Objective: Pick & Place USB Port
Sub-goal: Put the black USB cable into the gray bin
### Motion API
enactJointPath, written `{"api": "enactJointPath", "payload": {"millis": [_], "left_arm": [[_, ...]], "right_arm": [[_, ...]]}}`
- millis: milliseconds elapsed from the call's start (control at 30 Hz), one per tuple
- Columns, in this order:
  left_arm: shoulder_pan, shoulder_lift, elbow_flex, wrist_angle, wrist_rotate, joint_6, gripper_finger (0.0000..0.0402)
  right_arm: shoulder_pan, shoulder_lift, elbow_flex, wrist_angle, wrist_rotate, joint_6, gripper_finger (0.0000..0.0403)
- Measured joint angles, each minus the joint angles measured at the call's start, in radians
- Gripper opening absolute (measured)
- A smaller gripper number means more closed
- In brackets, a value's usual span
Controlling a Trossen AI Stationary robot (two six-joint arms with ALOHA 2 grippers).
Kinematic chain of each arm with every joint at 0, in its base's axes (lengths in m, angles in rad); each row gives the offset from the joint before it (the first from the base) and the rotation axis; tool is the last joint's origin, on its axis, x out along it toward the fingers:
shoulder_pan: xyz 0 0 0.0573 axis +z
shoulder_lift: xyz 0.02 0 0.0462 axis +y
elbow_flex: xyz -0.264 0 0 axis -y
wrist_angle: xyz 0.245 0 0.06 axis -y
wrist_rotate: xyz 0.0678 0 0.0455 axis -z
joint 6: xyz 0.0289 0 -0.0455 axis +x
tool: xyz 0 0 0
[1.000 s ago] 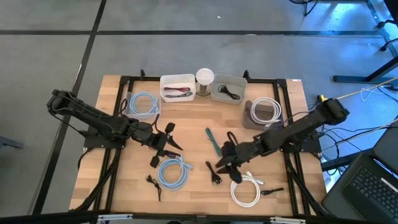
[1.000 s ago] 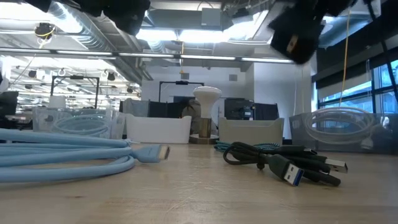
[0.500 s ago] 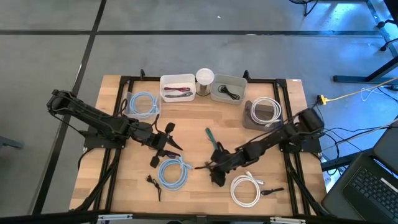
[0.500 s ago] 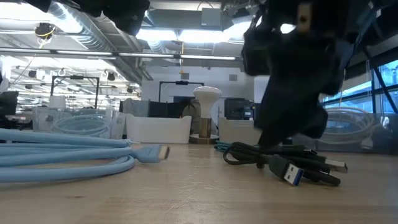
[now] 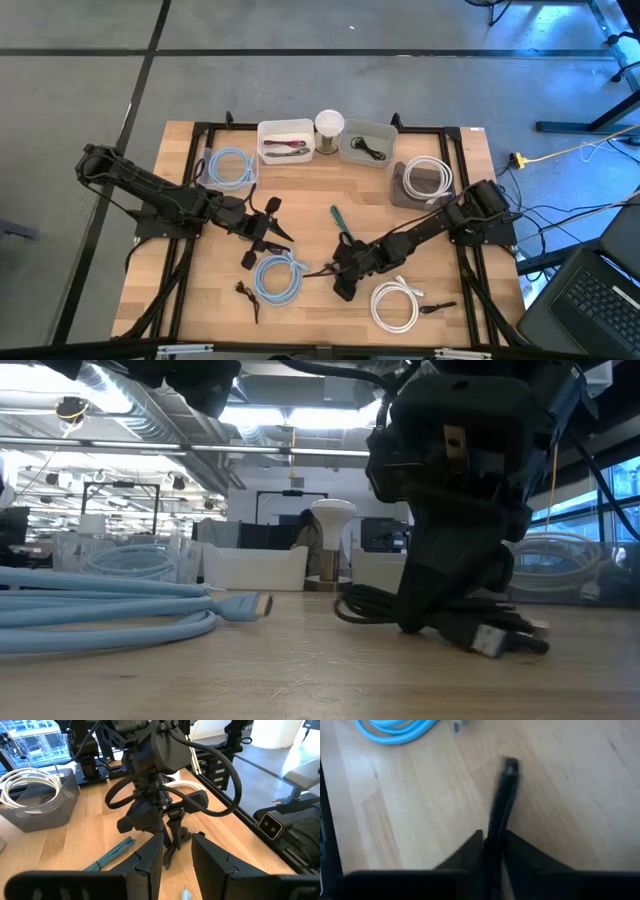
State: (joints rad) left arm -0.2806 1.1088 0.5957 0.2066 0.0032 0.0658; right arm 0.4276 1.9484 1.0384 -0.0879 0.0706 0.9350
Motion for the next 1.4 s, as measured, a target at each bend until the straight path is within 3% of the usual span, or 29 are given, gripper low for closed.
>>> {"api": "enactJointPath", "payload": {"millis": [67,367,700,867,967,1233,1400], "left_arm": [[0.000,0.000,0.000,0.000,0.000,0.000,0.0094],[0.000,0.000,0.000,0.000,0.000,0.000,0.0095],[0.000,0.000,0.000,0.002,0.000,0.000,0.0098],[0.000,0.000,0.000,0.000,-0.001,0.000,0.0099],[0.000,0.000,0.000,0.000,-0.002,0.000,0.0098],[0.000,0.000,0.000,0.001,-0.002,0.000,0.0095],[0.000,0.000,0.000,0.000,-0.002,0.000,0.0099]], "right_arm": [[0.000,0.001,0.007,0.000,0.000,-0.026,0.0028],[0.009,-0.020,0.112,-0.105,0.021,-0.156,0.0027],[0.006,-0.073,0.477,-0.993,0.412,-0.260,0.0027],[-0.060,-0.073,0.543,-1.351,0.550,-0.183,0.0027],[-0.125,-0.078,0.542,-1.475,0.589,-0.153,0.0027],[-0.357,-0.195,0.496,-1.402,0.615,-0.364,0.0027],[-0.520,-0.346,0.423,-1.191,0.578,-0.566,0.0027]]}}
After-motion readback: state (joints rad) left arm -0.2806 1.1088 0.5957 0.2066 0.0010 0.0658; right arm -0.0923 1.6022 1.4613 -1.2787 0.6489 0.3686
